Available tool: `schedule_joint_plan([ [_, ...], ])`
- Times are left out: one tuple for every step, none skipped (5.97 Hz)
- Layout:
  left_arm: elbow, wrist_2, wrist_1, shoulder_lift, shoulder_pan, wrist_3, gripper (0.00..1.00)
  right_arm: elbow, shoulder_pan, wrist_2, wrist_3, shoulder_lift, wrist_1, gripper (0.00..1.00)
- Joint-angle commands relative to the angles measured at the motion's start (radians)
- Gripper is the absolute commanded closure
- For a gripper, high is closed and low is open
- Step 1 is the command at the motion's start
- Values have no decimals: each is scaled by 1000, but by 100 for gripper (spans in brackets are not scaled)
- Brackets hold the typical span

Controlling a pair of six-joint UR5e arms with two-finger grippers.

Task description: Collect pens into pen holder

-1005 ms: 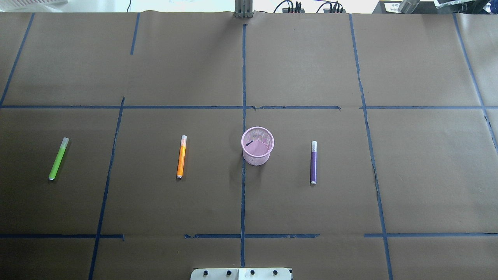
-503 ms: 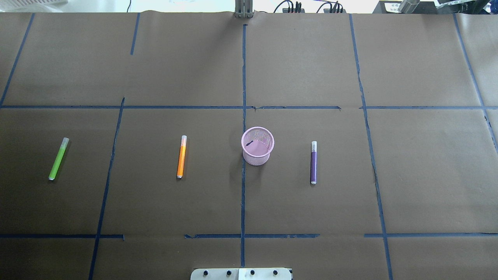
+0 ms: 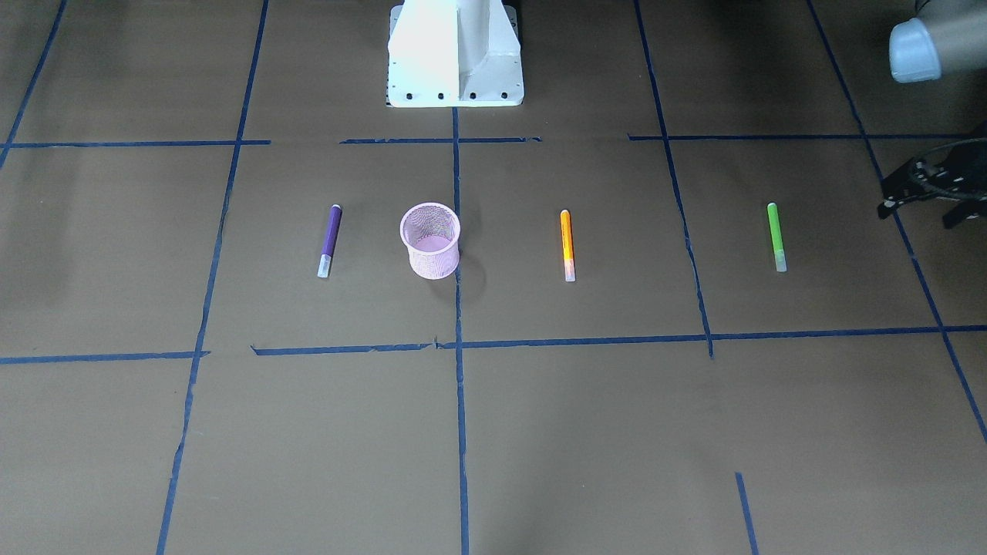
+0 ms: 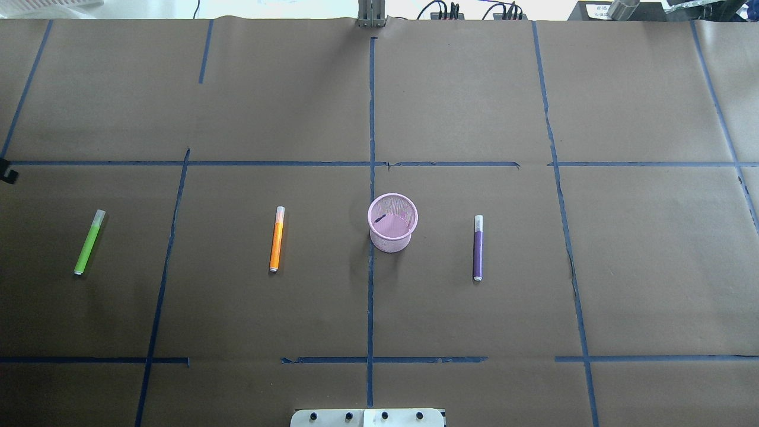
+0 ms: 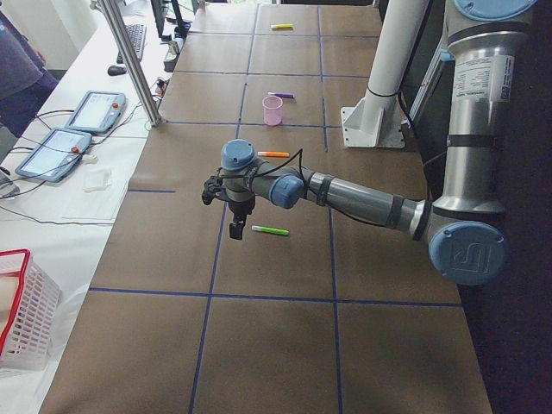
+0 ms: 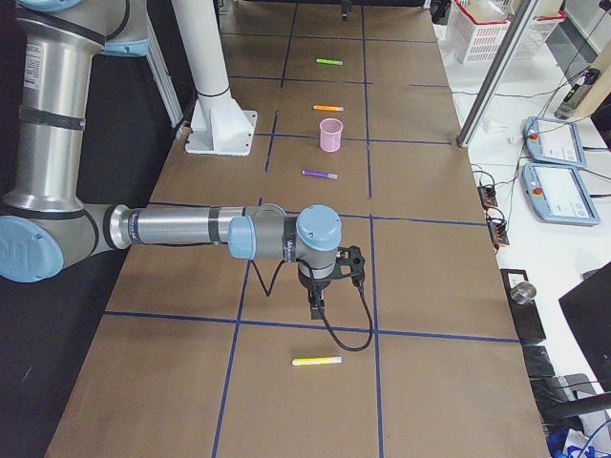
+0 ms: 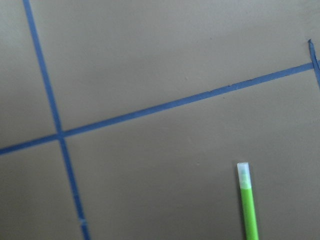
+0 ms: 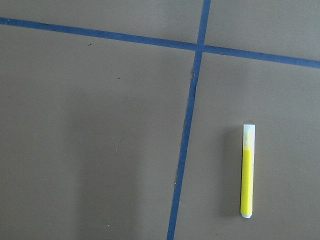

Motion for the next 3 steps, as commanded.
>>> schedule_joint_plan([
  [128,104,-315,3,176,-284,0,0,0,0,0,0,0,0],
  [135,149,-331,-2,245,-331,0,-1,1,0,-1,0,0,0],
  [136,151,-330,-2,281,-335,0,-1,0,0,-1,-2,0,0],
])
